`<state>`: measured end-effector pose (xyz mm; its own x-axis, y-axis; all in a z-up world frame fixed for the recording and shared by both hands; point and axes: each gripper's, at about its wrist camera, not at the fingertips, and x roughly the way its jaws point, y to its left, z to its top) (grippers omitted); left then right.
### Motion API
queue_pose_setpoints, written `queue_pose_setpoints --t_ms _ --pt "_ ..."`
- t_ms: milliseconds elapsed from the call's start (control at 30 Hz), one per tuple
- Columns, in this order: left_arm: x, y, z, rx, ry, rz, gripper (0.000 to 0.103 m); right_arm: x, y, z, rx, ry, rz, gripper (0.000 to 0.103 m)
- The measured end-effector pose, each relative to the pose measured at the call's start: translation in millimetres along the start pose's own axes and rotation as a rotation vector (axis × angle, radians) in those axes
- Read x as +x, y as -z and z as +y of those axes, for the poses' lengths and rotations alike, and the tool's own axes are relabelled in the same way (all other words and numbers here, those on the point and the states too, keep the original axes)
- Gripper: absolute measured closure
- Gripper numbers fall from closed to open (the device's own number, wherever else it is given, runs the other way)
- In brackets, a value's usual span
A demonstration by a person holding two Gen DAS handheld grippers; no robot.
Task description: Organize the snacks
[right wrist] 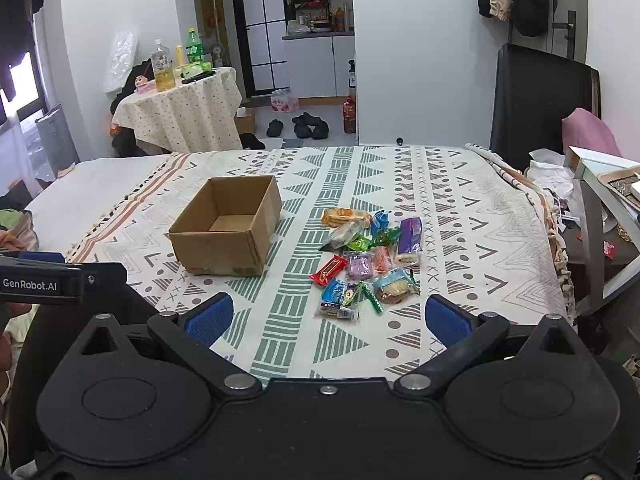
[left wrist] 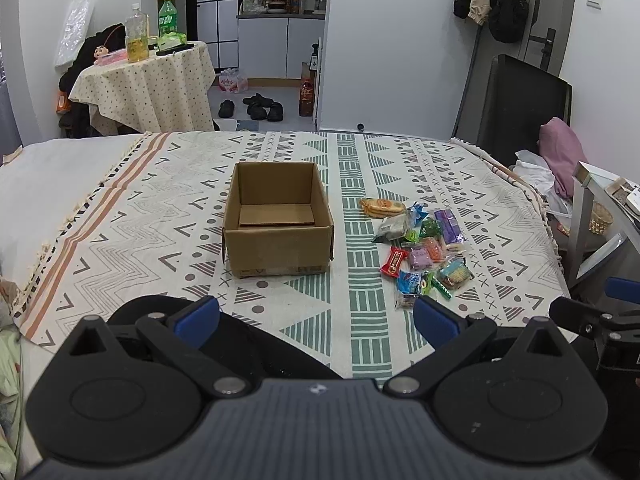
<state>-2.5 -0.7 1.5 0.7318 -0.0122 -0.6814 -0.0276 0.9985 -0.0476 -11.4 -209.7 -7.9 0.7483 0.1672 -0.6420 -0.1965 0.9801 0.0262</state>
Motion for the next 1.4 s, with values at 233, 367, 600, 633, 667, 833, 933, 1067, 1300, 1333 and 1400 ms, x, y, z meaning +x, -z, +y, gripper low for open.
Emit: queue_pose_setpoints --t_ms 233,367,600,633,667,833,933,1067,1300,1333,1400 --pt "-2 0 -1 -0.005 0.010 -0.003 0.000 -2 -1 -1 0.007 -0.003 -0.009 0.000" --pt "-1 0 -1 -0.007 0.011 0.000 0.000 -2 -2 -1 0.010 -0.006 -0.009 0.000" --pt "-1 0 -1 -0.012 0.015 0.000 0.000 -2 -2 -1 0.011 -0.006 -0.009 0.000" --pt "-1 0 -1 -0.011 0.017 0.000 0.000 -2 -2 -1 0.009 -0.011 -0.010 0.000" --pt "-1 0 -2 -0.011 0.018 0.000 0.000 -2 -1 -1 0.008 -0.014 -0.012 0.000" --pt "-1 -1 -4 -0.010 0.021 -0.001 0.000 -2 -1 -1 0.012 -0.015 -0.010 0.000" --pt "-1 -1 -4 -0.012 0.023 -0.001 0.000 0 -3 -3 0.016 -0.017 -0.004 0.000" --pt "1 -2 -7 -0.011 0.029 -0.002 0.000 2 -4 -5 0.014 -0.012 0.000 0.000" --pt "11 -4 -11 -0.013 0.045 0.007 0.000 10 -3 -10 0.005 -0.016 0.024 0.000" --pt "13 -5 -12 -0.013 0.047 0.005 0.000 12 -3 -11 0.003 -0.021 0.028 0.000" --pt "17 -6 -14 -0.015 0.049 0.007 0.000 15 -3 -14 0.011 -0.040 0.033 0.000"
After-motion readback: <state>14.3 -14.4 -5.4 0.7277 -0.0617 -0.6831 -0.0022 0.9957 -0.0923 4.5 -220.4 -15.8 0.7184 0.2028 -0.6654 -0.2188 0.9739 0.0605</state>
